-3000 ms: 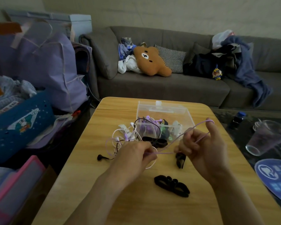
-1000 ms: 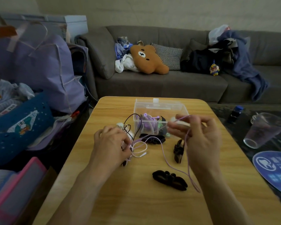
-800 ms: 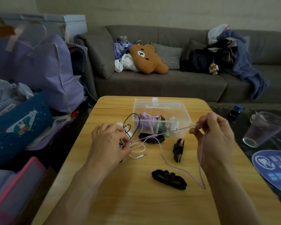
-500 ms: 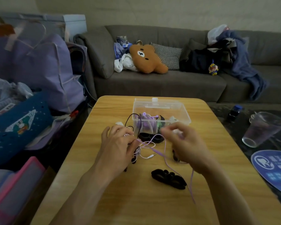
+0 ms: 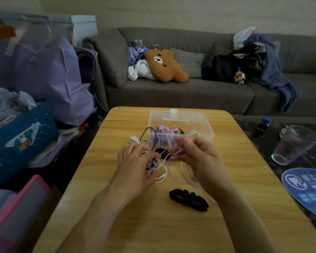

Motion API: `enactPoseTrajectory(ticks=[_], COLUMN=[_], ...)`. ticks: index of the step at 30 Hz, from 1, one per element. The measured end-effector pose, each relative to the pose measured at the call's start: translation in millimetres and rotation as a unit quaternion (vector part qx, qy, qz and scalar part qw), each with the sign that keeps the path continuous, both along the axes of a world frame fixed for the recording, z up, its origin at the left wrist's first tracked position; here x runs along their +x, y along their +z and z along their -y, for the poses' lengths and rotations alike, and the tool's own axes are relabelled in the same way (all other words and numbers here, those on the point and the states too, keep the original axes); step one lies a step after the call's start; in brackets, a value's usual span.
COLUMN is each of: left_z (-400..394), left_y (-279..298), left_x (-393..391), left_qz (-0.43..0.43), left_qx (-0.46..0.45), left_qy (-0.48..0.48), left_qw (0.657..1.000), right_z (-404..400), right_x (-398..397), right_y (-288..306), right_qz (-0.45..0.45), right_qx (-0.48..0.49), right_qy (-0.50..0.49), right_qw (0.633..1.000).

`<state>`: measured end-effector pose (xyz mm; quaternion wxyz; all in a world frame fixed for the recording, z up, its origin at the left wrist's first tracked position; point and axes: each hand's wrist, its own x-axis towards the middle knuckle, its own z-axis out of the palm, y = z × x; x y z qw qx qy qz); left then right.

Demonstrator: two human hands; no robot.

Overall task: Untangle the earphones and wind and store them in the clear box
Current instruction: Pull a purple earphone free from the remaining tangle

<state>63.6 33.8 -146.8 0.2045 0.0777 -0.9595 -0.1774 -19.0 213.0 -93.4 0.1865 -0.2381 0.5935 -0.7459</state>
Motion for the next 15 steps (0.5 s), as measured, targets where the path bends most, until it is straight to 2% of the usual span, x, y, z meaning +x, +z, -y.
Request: enactPoseTrajectory(ticks=[2, 4, 10, 13, 15], left_z=[1.8, 3.6, 5.1, 6.7, 9.5], left_y=[4.0, 6.1, 14.5, 13.4, 15.3], left_x=[1.1, 1.2, 1.8, 0.8, 2.3], left_qz=[0.002, -0.021, -0.076, -0.102, -0.089], left_qx=[0.029, 0.058, 0.116, 0.116, 0.109], left_qy=[-0.001, -0.007, 0.000, -0.003, -0.004], left_qw=[1.000, 0.998, 0.990, 0.988, 0.990], right_z=[-1.7, -6.1, -11.7, -10.1, -9.6], right_x=[-5.3, -12.3, -15.9, -17.5, -17.0], right_y=[4.9, 7.5, 8.2, 5.3, 4.2], right_qz=[0.067, 0.101, 0.121, 0.132, 0.133], right_qx=[-0.060, -0.080, -0.071, -0.081, -0.084], right_qy=[-0.044, -0.083, -0.128, -0.146, -0.135], right_qw=[0.995, 0.988, 0.982, 0.977, 0.978])
